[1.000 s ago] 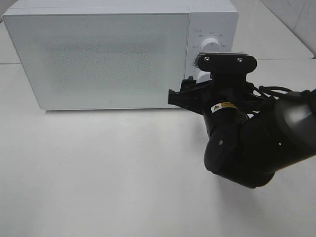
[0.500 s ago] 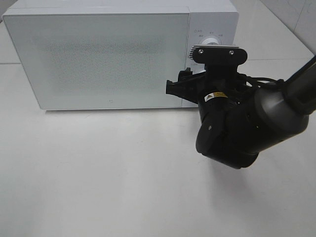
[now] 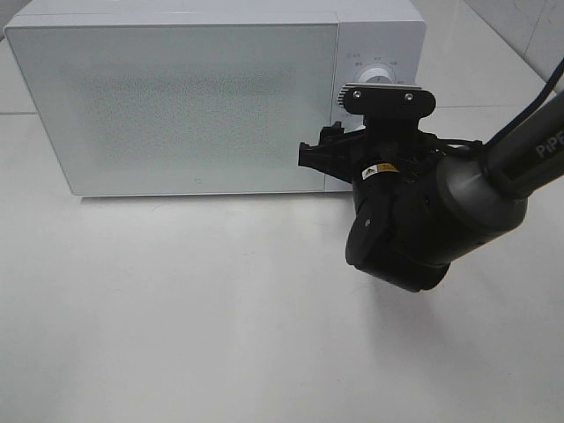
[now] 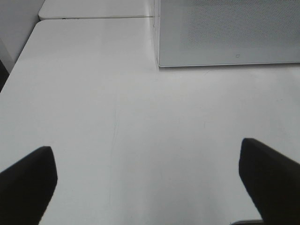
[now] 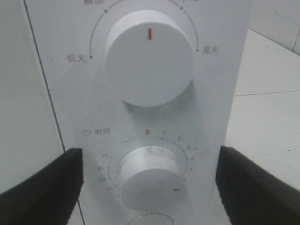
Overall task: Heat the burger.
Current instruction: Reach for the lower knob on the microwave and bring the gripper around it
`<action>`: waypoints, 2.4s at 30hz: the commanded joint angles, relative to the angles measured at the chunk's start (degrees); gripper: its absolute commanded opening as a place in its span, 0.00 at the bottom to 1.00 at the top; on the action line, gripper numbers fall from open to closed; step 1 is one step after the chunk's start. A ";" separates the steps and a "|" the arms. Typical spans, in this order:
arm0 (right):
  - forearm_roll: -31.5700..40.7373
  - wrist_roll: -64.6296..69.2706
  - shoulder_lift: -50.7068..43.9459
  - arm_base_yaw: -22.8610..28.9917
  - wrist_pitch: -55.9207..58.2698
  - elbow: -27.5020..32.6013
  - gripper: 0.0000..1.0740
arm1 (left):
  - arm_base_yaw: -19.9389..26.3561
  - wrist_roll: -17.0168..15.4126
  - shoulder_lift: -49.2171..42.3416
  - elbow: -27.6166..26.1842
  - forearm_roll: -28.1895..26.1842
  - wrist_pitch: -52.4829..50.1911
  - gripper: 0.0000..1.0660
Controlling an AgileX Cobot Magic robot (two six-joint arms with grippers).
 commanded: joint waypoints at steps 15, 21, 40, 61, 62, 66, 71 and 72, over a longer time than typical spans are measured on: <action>-0.86 1.03 3.32 -0.97 -9.57 -1.72 0.71 | -0.23 -0.46 -1.03 0.17 -0.11 -0.92 0.92; -0.92 0.97 3.55 -0.97 -9.91 -1.72 0.71 | -0.23 -0.46 -1.03 0.17 -0.11 -0.92 0.92; -2.64 -3.78 4.01 -0.97 -9.63 -1.72 0.71 | -0.23 -0.46 -1.03 0.17 -0.11 -0.92 0.92; -2.92 -2.81 3.15 -1.60 -11.00 -1.72 0.71 | -0.23 -0.46 -1.03 0.17 -0.11 -0.92 0.92; -2.92 -2.81 3.15 -1.60 -11.00 -1.72 0.71 | -0.23 -0.46 -1.03 0.17 -0.11 -0.92 0.92; -2.12 -1.55 3.15 -2.69 -11.06 -2.01 0.70 | -0.23 -0.46 -1.03 0.17 -0.11 -0.92 0.92; -2.23 -1.43 3.15 -2.92 -11.06 -3.15 0.70 | -0.23 -0.46 -1.03 0.17 -0.11 -0.92 0.92; -2.35 -1.55 3.15 -2.92 -11.06 -3.90 0.70 | -0.23 -0.46 -1.03 0.17 -0.11 -0.92 0.92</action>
